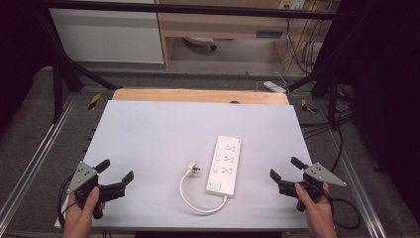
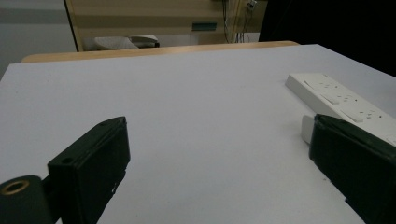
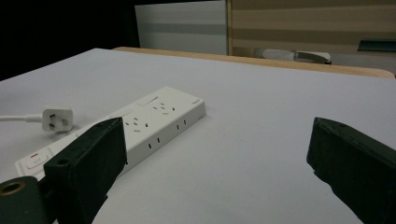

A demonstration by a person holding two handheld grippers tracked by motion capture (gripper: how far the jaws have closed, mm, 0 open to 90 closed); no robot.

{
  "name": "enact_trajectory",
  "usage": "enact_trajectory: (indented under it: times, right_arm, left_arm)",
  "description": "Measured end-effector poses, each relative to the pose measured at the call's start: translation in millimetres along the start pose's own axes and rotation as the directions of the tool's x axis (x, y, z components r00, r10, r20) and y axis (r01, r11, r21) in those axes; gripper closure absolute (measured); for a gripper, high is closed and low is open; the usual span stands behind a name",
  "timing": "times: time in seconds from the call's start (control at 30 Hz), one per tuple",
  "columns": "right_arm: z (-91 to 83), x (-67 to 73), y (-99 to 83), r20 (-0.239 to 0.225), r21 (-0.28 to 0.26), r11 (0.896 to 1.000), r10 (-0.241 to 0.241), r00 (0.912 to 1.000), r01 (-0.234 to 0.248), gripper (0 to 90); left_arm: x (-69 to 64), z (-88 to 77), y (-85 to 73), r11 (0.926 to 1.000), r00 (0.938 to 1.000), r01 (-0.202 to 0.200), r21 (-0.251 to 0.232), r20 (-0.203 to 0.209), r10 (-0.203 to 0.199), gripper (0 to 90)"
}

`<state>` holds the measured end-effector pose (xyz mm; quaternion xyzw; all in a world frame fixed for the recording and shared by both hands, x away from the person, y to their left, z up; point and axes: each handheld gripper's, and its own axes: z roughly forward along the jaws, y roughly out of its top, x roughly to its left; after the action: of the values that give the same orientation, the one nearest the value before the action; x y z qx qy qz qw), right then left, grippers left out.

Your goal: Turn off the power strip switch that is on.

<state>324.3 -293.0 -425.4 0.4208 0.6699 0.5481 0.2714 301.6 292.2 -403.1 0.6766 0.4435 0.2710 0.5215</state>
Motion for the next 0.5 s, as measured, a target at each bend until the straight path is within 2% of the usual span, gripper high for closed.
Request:
enact_trajectory:
  times: [0.5]
  right_arm:
    - [-0.7, 2.0, 2.9, -0.008, -0.004, 1.000, 0.012, 0.9999, -0.012, 4.0]
  left_arm:
    - [0.2, 0.1, -0.1, 1.0000, 1.0000, -0.008, -0.004, -0.003, 0.008, 5.2]
